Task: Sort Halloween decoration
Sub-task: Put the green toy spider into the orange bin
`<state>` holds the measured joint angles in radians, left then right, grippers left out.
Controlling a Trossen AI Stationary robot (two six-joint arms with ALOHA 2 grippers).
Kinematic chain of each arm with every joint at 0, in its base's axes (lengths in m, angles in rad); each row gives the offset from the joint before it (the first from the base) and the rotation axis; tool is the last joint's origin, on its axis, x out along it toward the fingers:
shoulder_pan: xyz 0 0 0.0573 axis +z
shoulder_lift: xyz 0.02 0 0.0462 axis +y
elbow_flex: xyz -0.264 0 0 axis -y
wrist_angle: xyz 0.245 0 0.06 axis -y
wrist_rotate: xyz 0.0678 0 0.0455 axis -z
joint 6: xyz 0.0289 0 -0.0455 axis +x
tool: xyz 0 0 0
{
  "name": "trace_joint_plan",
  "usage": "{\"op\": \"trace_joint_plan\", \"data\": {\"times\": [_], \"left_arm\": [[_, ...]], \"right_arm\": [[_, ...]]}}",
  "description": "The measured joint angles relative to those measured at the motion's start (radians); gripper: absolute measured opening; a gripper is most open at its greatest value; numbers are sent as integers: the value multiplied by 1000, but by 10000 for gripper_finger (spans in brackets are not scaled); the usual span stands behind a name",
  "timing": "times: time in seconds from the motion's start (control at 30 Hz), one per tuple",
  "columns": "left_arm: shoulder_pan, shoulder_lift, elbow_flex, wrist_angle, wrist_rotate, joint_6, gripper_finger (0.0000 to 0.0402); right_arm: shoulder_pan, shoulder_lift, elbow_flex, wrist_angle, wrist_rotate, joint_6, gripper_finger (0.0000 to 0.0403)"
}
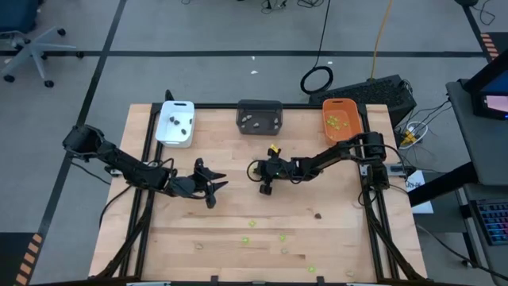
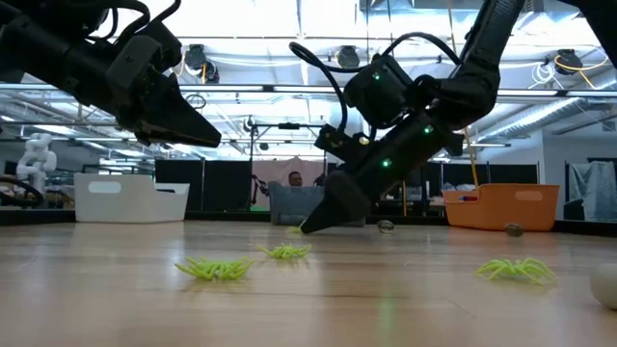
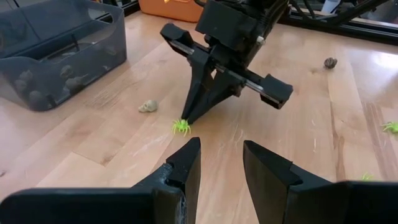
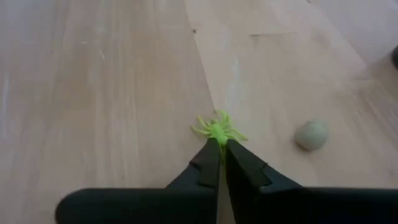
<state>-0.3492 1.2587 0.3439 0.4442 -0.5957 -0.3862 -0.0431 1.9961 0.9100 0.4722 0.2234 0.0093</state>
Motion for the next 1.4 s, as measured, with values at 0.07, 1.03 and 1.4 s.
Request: {"op": "trace_joint_plan", "data": {"times": [0.07,1.03,1.4], "left_arm": [[0,0,0,0,0,0,118],[0,0,0,-7,0,0,118],[0,0,0,-5,0,-28,118]], "right_arm": [[0,0,0,7,0,2,8],[305,-252,-2,-178,189,-506,0],[421,-286,-2,-246,416,-833,0]]}}
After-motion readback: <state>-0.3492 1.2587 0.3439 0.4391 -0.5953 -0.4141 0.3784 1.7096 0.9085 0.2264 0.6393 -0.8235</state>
